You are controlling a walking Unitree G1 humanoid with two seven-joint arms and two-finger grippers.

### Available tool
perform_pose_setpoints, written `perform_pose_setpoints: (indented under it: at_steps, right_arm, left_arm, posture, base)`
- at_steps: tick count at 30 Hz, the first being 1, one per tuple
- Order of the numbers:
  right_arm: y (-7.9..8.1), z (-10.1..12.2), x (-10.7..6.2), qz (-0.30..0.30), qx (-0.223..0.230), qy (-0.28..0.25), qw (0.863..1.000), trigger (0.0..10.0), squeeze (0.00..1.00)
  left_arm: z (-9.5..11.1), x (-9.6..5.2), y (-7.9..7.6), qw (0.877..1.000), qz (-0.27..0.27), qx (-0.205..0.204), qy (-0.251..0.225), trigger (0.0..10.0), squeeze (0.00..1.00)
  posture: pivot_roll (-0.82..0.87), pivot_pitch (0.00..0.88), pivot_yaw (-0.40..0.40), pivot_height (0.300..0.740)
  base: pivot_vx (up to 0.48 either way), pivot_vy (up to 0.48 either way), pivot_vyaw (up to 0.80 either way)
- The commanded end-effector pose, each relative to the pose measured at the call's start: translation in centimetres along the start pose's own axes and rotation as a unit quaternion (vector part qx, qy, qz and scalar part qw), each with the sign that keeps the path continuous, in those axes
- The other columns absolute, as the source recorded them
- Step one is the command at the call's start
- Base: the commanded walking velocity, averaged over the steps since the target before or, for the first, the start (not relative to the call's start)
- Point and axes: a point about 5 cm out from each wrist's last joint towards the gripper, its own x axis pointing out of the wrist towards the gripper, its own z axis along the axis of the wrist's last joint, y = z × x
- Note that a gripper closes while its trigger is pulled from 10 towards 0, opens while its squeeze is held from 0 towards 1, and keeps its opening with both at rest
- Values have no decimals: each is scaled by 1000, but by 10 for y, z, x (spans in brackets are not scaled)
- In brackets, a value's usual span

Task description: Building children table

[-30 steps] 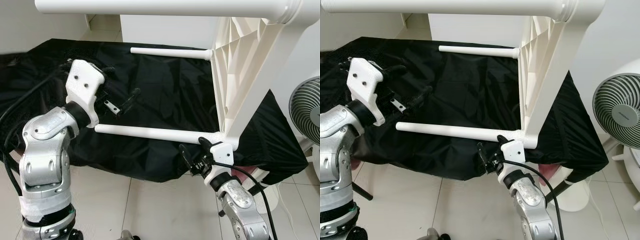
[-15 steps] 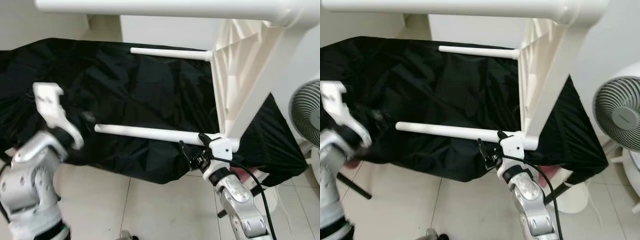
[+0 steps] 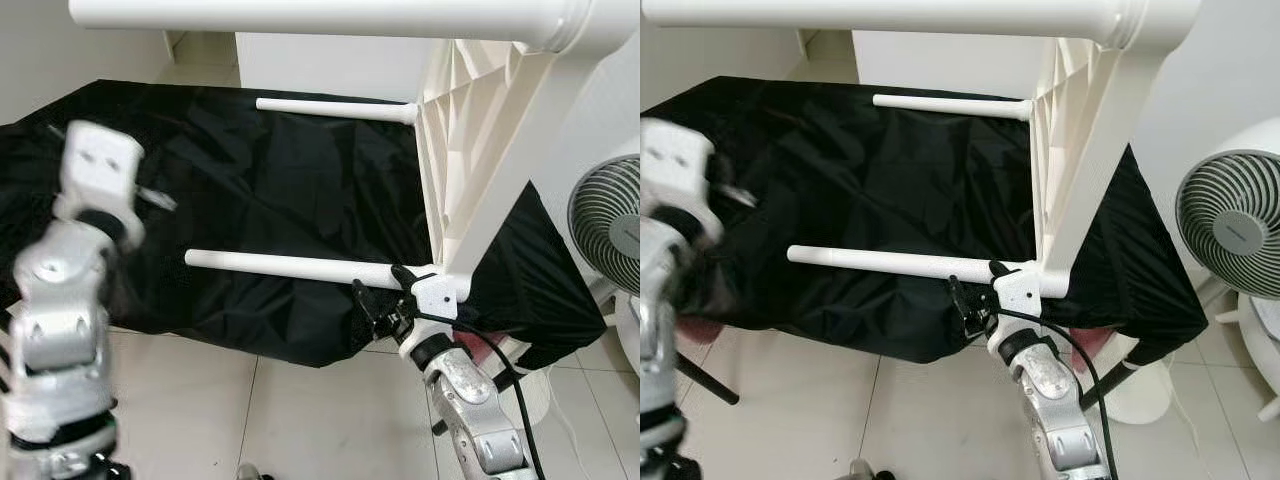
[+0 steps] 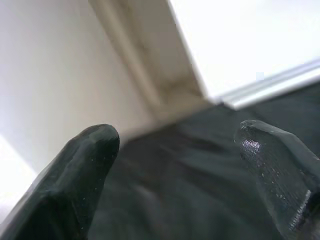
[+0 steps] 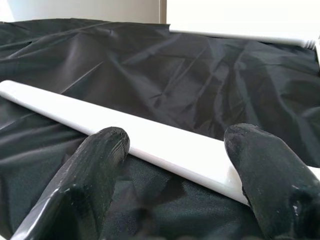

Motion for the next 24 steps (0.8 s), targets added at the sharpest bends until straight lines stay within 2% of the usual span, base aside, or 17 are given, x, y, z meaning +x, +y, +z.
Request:
perform_pose_setpoints:
  at_steps: [1, 3, 4, 5, 7, 8, 9, 10, 11, 13, 14, 16, 17, 18, 19, 20, 24]
  right_arm:
    - [2, -2, 1, 1, 1, 3, 1000, 10000, 0]
    - [2, -2, 1, 1, 1, 3, 1000, 10000, 0]
    - [2, -2, 2, 2, 1, 2, 1000, 10000, 0]
    - [2, -2, 2, 2, 1, 2, 1000, 10000, 0]
    - [2, -3, 5, 4, 1, 2, 1000, 10000, 0]
    - [2, -3, 5, 4, 1, 2, 1000, 10000, 0]
    - [2, -3, 6, 4, 0, 3, 1000, 10000, 0]
    - [2, -3, 6, 4, 0, 3, 1000, 10000, 0]
    - [2, -4, 8, 5, 0, 4, 1000, 10000, 0]
    - [2, -4, 8, 5, 0, 4, 1000, 10000, 0]
    - [2, -5, 9, 5, 0, 5, 1000, 10000, 0]
    - [2, -5, 9, 5, 0, 5, 1000, 10000, 0]
    - [4, -5, 11, 9, 0, 4, 1000, 10000, 0]
    - [4, -5, 11, 9, 0, 4, 1000, 10000, 0]
    - [6, -5, 15, 14, 2, 2, 1000, 10000, 0]
    - [7, -4, 15, 15, 3, 1, 1000, 10000, 0]
    - [7, -5, 16, 15, 2, 1, 1000, 10000, 0]
  left_arm:
    - [13, 1, -3, 997, -7, 68, -32, 10000, 0]
    - [13, 1, -3, 997, -7, 68, -32, 10000, 0]
    - [28, 4, -2, 987, -25, 145, -71, 10000, 0]
    - [28, 4, -2, 987, -25, 145, -71, 10000, 0]
    - [52, 7, -6, 958, -63, 245, -135, 10000, 0]
    - [52, 7, -6, 958, -63, 245, -135, 10000, 0]
    - [60, 8, -10, 942, -89, 281, -161, 10000, 0]
    - [60, 8, -10, 942, -89, 281, -161, 10000, 0]
    - [69, 10, -11, 928, -105, 307, -185, 10000, 0]
    - [69, 10, -11, 928, -105, 307, -185, 10000, 0]
    - [73, 11, -12, 917, -112, 325, -201, 10000, 0]
    - [73, 11, -12, 917, -112, 325, -201, 10000, 0]
    - [82, 15, -12, 907, -116, 340, -221, 10000, 0]
    - [82, 15, -12, 907, -116, 340, -221, 10000, 0]
    - [102, 26, -15, 890, -104, 356, -266, 10000, 0]
    - [108, 29, -16, 886, -101, 358, -277, 10000, 0]
    - [115, 35, -23, 882, -99, 358, -290, 10000, 0]
  posture:
    - [-10, 53, 10, 740]
    - [-10, 53, 10, 740]
    - [-4, 52, 7, 740]
    - [-4, 52, 7, 740]
    - [2, 54, 5, 740]
    - [2, 54, 5, 740]
    - [6, 55, 2, 740]
    - [6, 55, 2, 740]
    - [12, 55, -1, 740]
    - [12, 55, -1, 740]
    - [12, 55, -1, 740]
    - [12, 55, -1, 740]
    - [21, 53, -4, 740]
    - [21, 53, -4, 740]
    - [26, 51, -5, 740]
    - [26, 51, -5, 740]
    - [24, 52, -2, 740]
  base:
    - [0, 0, 0]
    - [0, 0, 0]
    - [0, 0, 0]
    - [0, 0, 0]
    - [0, 0, 0]
    - [0, 0, 0]
    - [0, 0, 0]
    - [0, 0, 0]
    - [0, 0, 0]
    - [0, 0, 0]
    - [0, 0, 0]
    - [0, 0, 0]
    - [0, 0, 0]
    - [0, 0, 0]
    - [0, 0, 0]
    - [0, 0, 0]
    - [0, 0, 0]
